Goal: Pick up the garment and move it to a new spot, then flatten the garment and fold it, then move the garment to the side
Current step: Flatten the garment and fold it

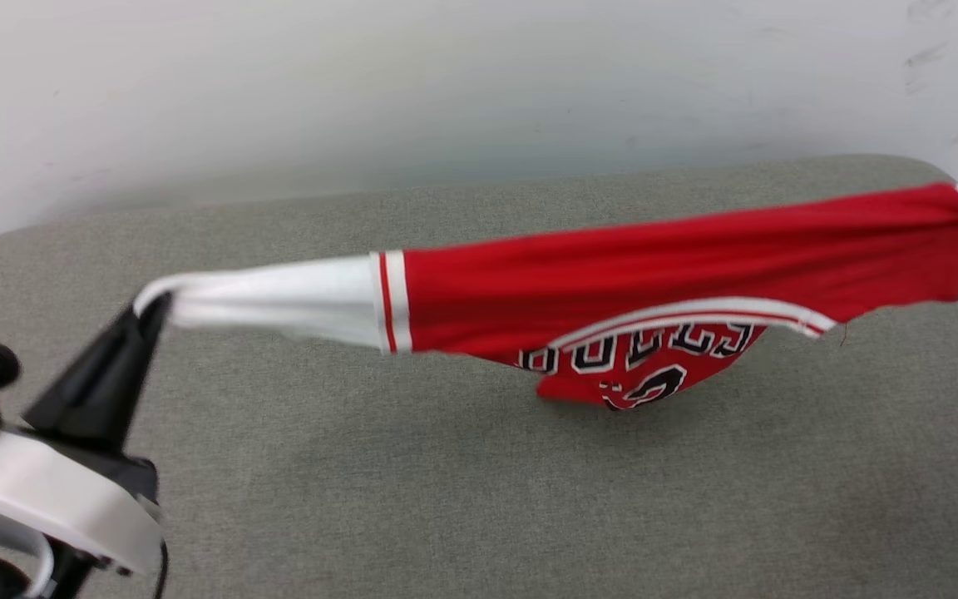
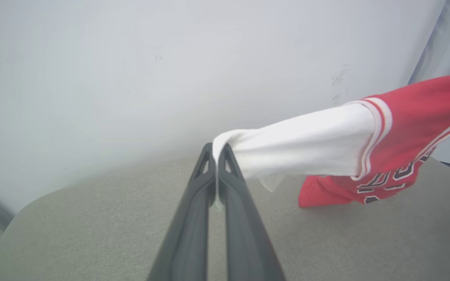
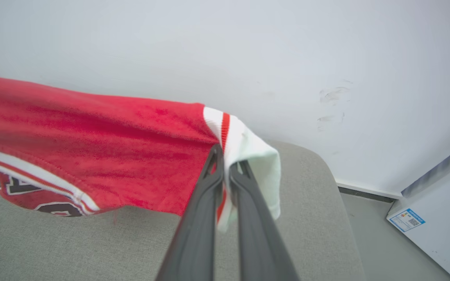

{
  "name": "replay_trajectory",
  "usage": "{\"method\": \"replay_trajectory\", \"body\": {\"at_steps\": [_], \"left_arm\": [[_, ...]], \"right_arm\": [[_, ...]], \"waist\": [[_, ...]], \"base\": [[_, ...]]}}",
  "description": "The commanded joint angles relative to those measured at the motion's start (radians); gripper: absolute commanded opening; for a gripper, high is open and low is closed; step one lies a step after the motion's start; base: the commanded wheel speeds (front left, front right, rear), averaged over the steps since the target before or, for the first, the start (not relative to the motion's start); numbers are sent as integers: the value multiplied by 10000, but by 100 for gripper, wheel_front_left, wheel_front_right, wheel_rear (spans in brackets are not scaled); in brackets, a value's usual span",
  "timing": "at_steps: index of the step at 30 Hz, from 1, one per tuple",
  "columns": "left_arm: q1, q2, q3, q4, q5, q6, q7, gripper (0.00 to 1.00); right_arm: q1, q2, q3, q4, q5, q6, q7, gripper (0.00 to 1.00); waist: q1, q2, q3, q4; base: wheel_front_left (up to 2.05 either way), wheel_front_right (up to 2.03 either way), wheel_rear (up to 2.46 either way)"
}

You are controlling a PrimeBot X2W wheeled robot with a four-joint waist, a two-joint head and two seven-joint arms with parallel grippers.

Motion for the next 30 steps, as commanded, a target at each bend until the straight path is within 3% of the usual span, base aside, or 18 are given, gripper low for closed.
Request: {"method": "replay_trajectory", "body": {"at_steps": [1,15,21,30], "left_arm": [[-349,173,221,-98,-25,-16,43,0],[-4194,1105,874,-177,-457,46,189,0],[-6551,1291,544,1089,-617,18,194,0],[-9866,1587,-275,3429,121,-364,-472,0]], "right_arm": [[-273,-165,15,-43,-36,-17,21,0],[-3525,-764,558,89,80,-17,-347,0],[-5356,-294,657,992,50,-17,-1087,0],[-8109,-61,1038,2829,-663,-19,-2624,0]], "waist": [[1,0,-18,-36],[1,0,434,-253],[1,0,1607,-245],[1,0,3459,-125]], "base": [[0,0,0],[0,0,0],[0,0,0],[0,0,0]]}}
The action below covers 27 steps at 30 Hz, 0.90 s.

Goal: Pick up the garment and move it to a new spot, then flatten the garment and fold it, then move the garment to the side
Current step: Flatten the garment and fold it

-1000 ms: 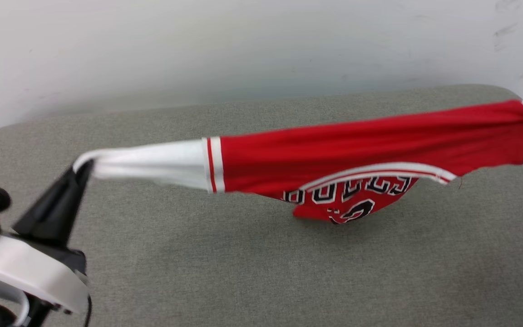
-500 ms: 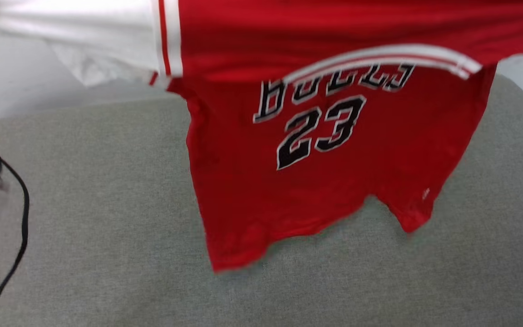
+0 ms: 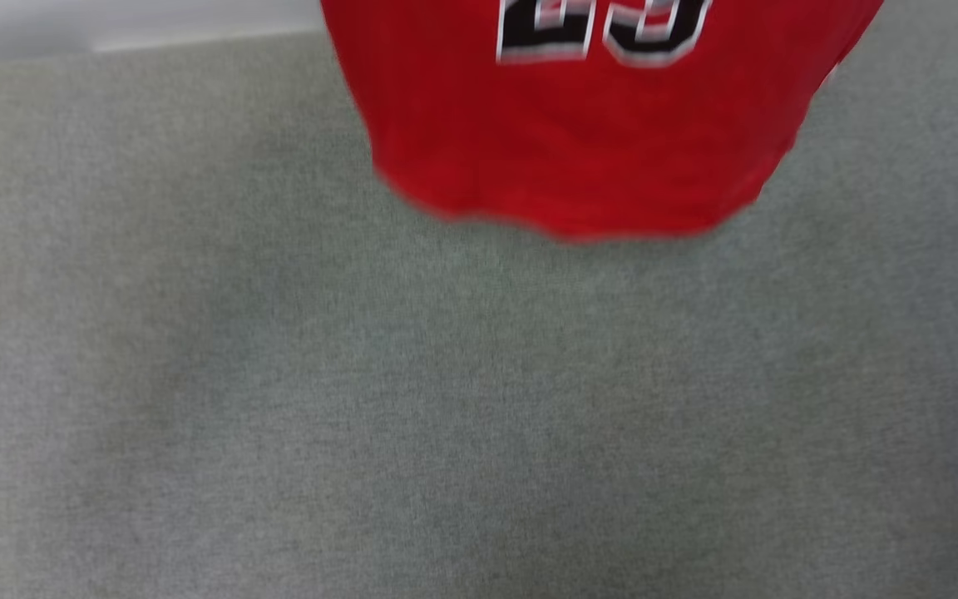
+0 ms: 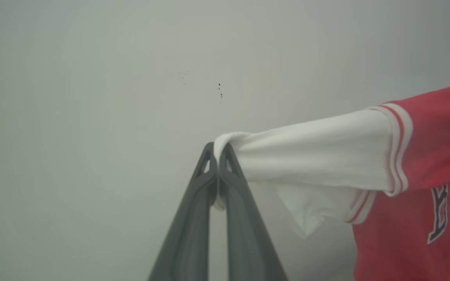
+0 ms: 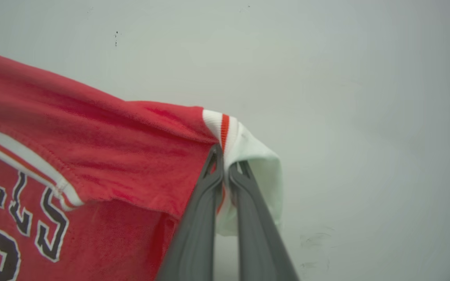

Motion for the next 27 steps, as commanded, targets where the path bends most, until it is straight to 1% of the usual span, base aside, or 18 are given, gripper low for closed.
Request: {"method": "replay_trajectory", "body": {"at_steps": [1,9,13,14,15,17,20,21,24,27], "left_arm": [[-662,14,-70,459,221,-1,-195,0],[-3639,-222,-747,2664,879,-153,-1178,0],[-4921,-470,-1029,3863,1119,-178,-1761,0],[-5574,-672,-1181,4719,1274,-182,-2243,0],[-5715,-752,-1203,5004,1288,-170,-2429,0],[-5796,-915,-1277,5484,1354,-158,-2821,0],[-5420,-1220,-1384,6041,1229,-189,-3313,0],[-5420,-1220,-1384,6041,1229,-189,-3313,0],[-4453,-1632,-1604,6567,1146,-258,-3921,0],[-3779,-1762,-1725,6717,1123,-281,-4179,0]], "right_arm": [[-631,261,-83,477,-158,-19,-287,0],[-3179,805,170,2574,-1067,-21,-1635,0],[-4334,1035,243,3674,-1446,-21,-2366,0],[-4982,1230,228,4494,-1749,-21,-2988,0],[-5124,1287,235,4767,-1836,-21,-3203,0],[-5243,1425,202,5287,-2044,-21,-3674,0],[-5019,1634,398,6018,-2162,-19,-4224,0],[-5019,1634,398,6018,-2162,-19,-4224,0],[-4238,1766,828,6853,-2039,-19,-4766,0],[-3750,1807,1064,7148,-1908,-18,-4954,0]], "waist": [[-2,0,877,90],[-2,0,2293,277],[-2,0,2846,388],[-2,0,3165,462],[-2,0,3245,485],[-2,0,3345,533],[-2,0,3352,607],[-2,0,3352,607],[-2,0,3104,719],[-2,0,2898,754]], "base": [[0,0,0],[0,0,0],[0,0,0],[0,0,0],[0,0,0],[0,0,0],[0,0,0],[0,0,0],[0,0,0],[0,0,0]]}}
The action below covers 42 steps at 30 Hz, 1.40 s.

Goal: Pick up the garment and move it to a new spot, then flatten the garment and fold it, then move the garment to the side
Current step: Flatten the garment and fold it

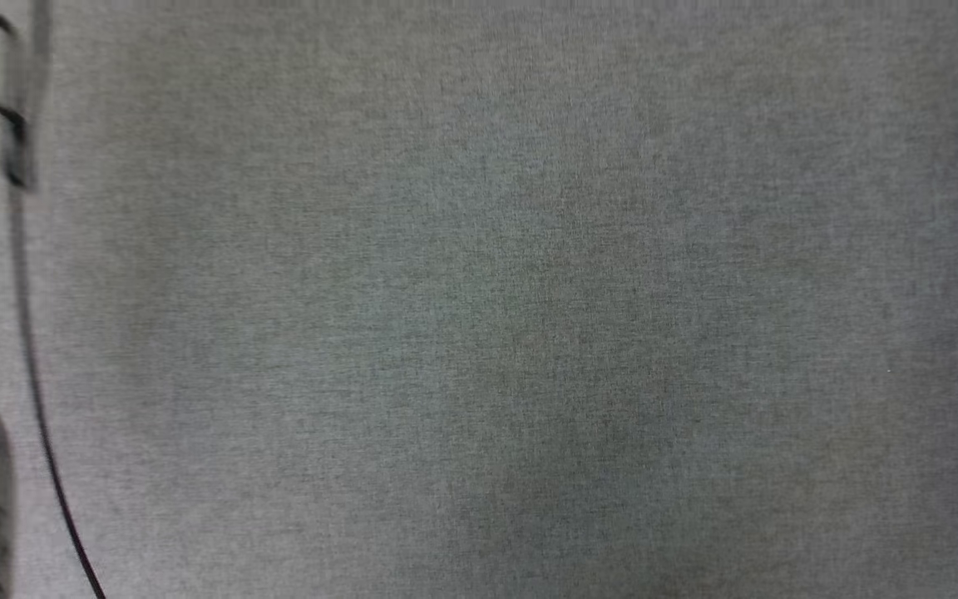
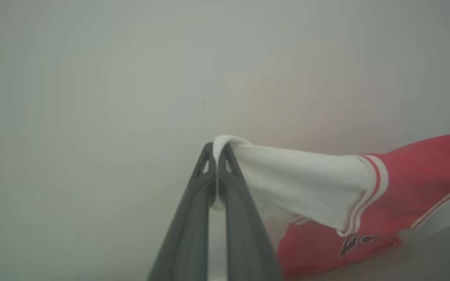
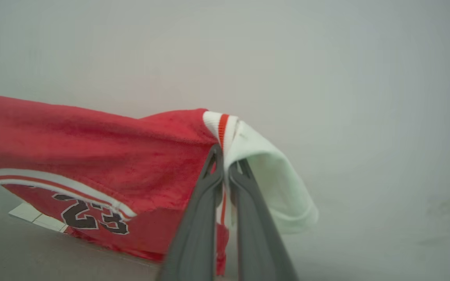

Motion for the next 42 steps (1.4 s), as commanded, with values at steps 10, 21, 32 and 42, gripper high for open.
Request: {"method": "replay_trajectory", "body": {"at_steps": [10,21,32,42], "left_arm": [[4206,-365,-421,-58,-140,181,-736,0],[9269,223,-636,-1561,-612,428,294,0],[12819,1116,-629,-3805,-1146,945,2271,0],[15217,1350,-681,-5263,-1590,1424,3135,0]], "right_arm": [[3199,-530,1407,607,1293,-13,94,0],[6866,-1290,2082,65,3024,-17,1532,0],[9883,-1789,1511,-1374,4118,-19,3423,0],[12539,-1937,230,-3259,4420,-19,5237,0]], "waist": [[-2,0,-1702,182],[-2,0,-3571,338],[-2,0,-4983,403],[-2,0,-5605,293]], "base": [[0,0,0],[0,0,0],[0,0,0],[0,0,0]]}}
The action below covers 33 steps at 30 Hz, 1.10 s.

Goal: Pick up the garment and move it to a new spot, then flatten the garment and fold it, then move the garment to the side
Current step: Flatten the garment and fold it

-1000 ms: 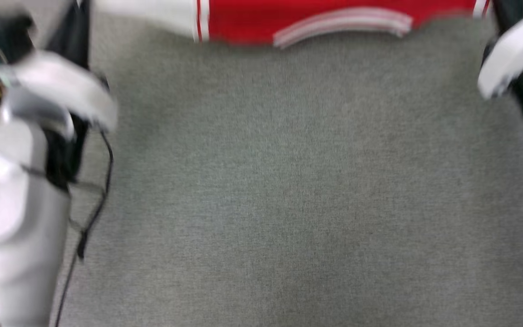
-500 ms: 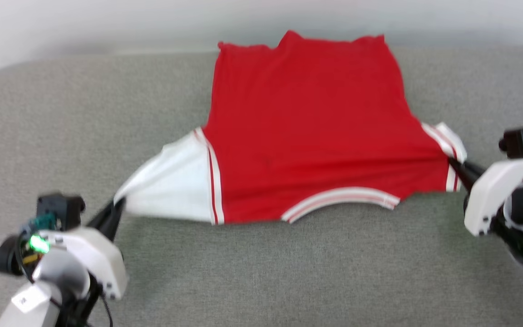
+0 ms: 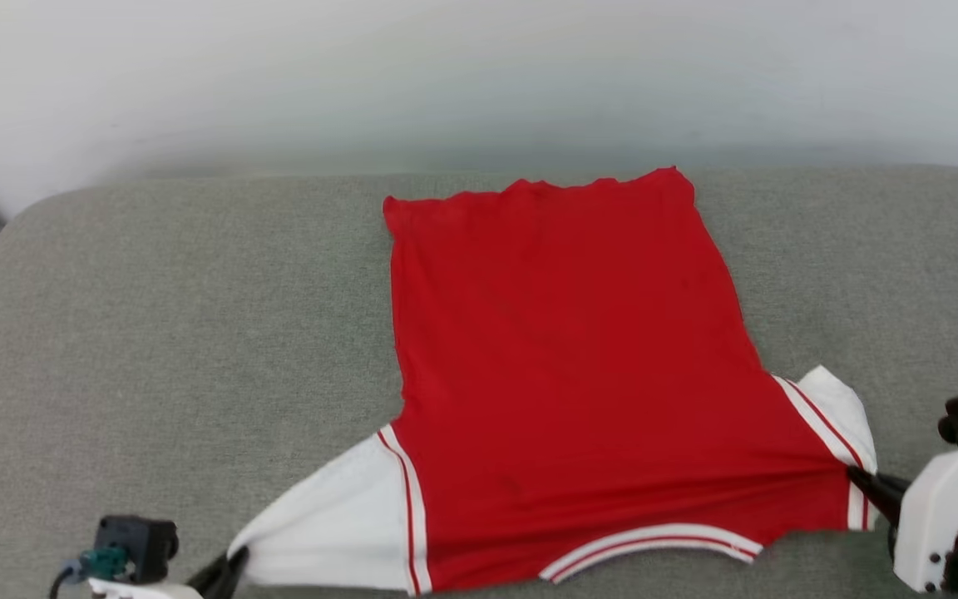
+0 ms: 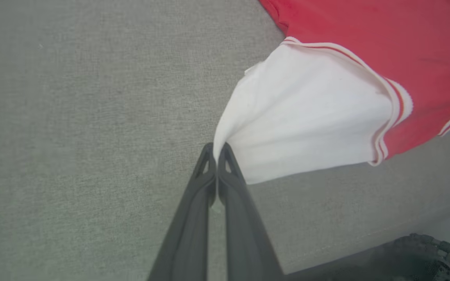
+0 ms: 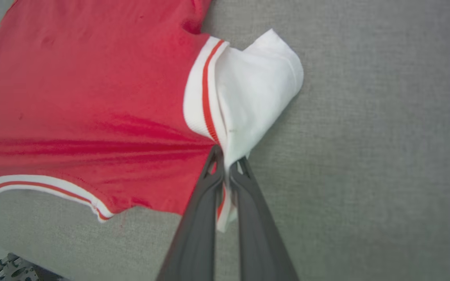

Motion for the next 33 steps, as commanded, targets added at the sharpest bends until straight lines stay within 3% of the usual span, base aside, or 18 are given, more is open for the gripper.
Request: {"method": "replay_trajectory", "body": {"at_steps": [1,8,16,17,18,19,27,33], "left_arm": [[342,-9,-27,-85,-78,111,105,0],[1074,-151,-282,-241,-70,203,46,0],[988,-340,-578,-295,-223,78,101,0],[919,-357,-585,-344,-216,41,39,0],[855,-375,-590,-392,-208,31,0,0],[808,-391,-624,-436,-205,-11,-15,0],[417,-245,-1110,-1339,-223,-422,464,0],[95,-335,-1526,-2243,-65,-530,797,0]], "right_arm": [[406,-152,-338,-186,6,-25,189,0],[1921,-36,-859,-1250,119,-23,1335,0],[2405,218,-1334,-1801,-107,-22,1655,0],[2330,242,-1365,-1850,-124,-22,1714,19],[2225,204,-1351,-1962,-186,-20,1742,74],[2130,235,-1414,-1997,-102,-22,1833,100],[1113,-206,-1932,-3278,830,-15,2303,100],[-597,-641,-2624,-3816,1068,-15,3285,100]], "waist": [[3,0,-63,-41],[3,0,-86,-116],[3,0,144,-231],[3,0,188,-239],[3,0,244,-243],[3,0,308,-239],[3,0,1197,180],[3,0,2175,812]], "base": [[0,0,0],[0,0,0],[0,0,0],[0,0,0],[0,0,0],[0,0,0],[0,0,0],[0,0,0]]}}
